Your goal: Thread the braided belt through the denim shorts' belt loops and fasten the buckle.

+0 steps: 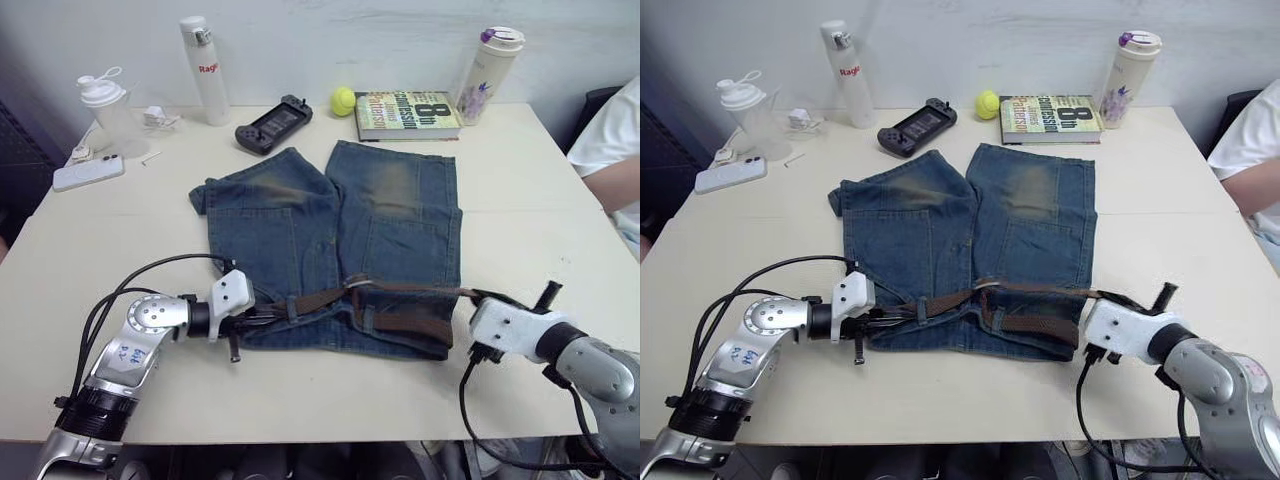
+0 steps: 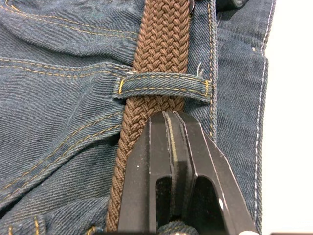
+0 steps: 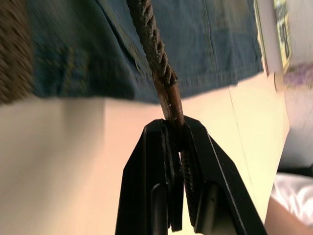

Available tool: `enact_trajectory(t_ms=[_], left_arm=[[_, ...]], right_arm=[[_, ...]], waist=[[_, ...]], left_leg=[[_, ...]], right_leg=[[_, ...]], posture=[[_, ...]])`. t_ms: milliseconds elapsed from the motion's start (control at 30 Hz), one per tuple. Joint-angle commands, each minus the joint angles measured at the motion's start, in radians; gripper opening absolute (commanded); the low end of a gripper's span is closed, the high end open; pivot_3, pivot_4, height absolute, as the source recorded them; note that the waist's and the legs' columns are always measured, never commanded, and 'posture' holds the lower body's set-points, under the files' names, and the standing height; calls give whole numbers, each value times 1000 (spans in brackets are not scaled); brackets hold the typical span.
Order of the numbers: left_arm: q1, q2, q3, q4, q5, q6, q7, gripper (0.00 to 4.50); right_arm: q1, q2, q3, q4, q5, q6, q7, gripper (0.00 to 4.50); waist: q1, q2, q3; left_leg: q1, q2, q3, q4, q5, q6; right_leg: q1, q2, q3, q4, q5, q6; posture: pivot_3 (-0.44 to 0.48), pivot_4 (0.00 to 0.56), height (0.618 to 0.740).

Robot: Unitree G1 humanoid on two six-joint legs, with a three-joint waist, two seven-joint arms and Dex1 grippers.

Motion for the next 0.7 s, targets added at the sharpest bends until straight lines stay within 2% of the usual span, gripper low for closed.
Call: enact_trajectory(t_ms=[33, 133, 233, 367, 533, 700], left_arm=[[36, 54, 45, 68, 24, -28, -9, 31], [32, 85, 87, 107, 13, -56, -22, 31], [28, 106, 126, 122, -22, -51, -46, 31], [53, 128, 155, 108, -36, -52, -61, 31], [92, 145, 183, 101, -28, -65, -58, 31], [104, 133, 210, 50, -79, -10, -49, 31]], right_arm=[[-7, -6, 78, -67, 38, -138, 34, 0], [-10, -1, 153, -55, -2, -166, 45, 0], [-22, 9, 198, 8, -81, -64, 45, 0], [-51, 18, 209, 38, -119, 9, 41, 0], [-68, 9, 214, 60, -137, -8, 26, 0], [-58, 32, 237, 34, -105, -29, 29, 0]], waist=[[-4, 0, 0], [-13, 0, 0], [-16, 0, 0], [-19, -1, 1], [-22, -1, 1], [-25, -1, 1]], left_leg=[[0, 0, 0, 0, 0, 0], [1, 2, 0, -2, 2, -3], [1, 3, 0, -2, 2, -4], [0, 2, 0, -2, 2, -4], [0, 3, 0, -2, 2, -4], [0, 3, 0, -2, 1, -4]], right_leg=[[0, 0, 0, 1, 0, 0], [-1, 3, 1, 1, 0, 0], [-2, 3, 0, 2, 0, 0], [-2, 3, 1, 1, 0, 0], [-2, 2, 1, 1, 0, -1], [-3, 2, 1, 1, 0, -1]], posture=[[0, 150, 740], [0, 150, 740], [0, 150, 740], [0, 150, 740], [0, 150, 740], [0, 150, 740]])
